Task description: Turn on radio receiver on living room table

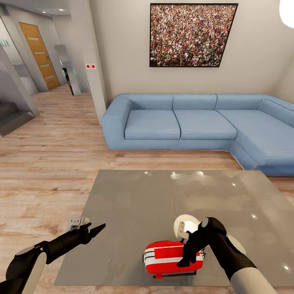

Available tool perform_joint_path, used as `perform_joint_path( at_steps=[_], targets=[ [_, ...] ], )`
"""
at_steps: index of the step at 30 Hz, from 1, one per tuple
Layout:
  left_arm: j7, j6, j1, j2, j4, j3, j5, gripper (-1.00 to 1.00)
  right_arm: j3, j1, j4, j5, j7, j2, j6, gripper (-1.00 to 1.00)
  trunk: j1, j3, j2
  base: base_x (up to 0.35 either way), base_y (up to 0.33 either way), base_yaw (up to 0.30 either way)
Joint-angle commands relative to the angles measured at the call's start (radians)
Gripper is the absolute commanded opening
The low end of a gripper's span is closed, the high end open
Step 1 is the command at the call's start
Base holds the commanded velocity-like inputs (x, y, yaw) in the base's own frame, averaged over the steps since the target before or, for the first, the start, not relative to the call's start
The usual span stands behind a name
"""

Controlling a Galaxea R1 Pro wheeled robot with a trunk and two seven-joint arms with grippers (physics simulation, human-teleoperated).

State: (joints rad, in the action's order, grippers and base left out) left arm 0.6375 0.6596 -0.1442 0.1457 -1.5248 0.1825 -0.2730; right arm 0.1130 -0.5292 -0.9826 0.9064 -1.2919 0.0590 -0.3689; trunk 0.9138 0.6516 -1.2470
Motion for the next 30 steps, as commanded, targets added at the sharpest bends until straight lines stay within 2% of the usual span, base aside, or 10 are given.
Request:
perform_joint_path(
  at_steps=[1, 18, 24, 30],
  targets=[
    [0.000, 0.000, 0.000, 0.000, 0.000, 0.000, 0.000, 1.00, -0.002, 0.000, 0.000, 0.000, 0.001, 0.001, 0.001, 1.00, 0.000, 0.000, 0.000, 0.000, 0.000, 0.000],
    [0.001, 0.000, 0.000, 0.000, 0.000, 0.000, 0.000, 1.00, -0.016, -0.004, 0.018, 0.000, 0.026, 0.028, 0.008, 1.00, 0.000, 0.000, 0.000, 0.000, 0.000, 0.000],
    [0.002, 0.000, 0.000, 0.000, 0.000, 0.000, 0.000, 1.00, -0.016, -0.067, 0.148, -0.002, 0.039, 0.029, 0.029, 1.00, 0.000, 0.000, 0.000, 0.000, 0.000, 0.000],
    [0.001, 0.000, 0.000, 0.000, 0.000, 0.000, 0.000, 1.00, -0.016, -0.084, 0.184, -0.002, 0.045, 0.025, 0.053, 1.00, 0.000, 0.000, 0.000, 0.000, 0.000, 0.000]
  ],
)
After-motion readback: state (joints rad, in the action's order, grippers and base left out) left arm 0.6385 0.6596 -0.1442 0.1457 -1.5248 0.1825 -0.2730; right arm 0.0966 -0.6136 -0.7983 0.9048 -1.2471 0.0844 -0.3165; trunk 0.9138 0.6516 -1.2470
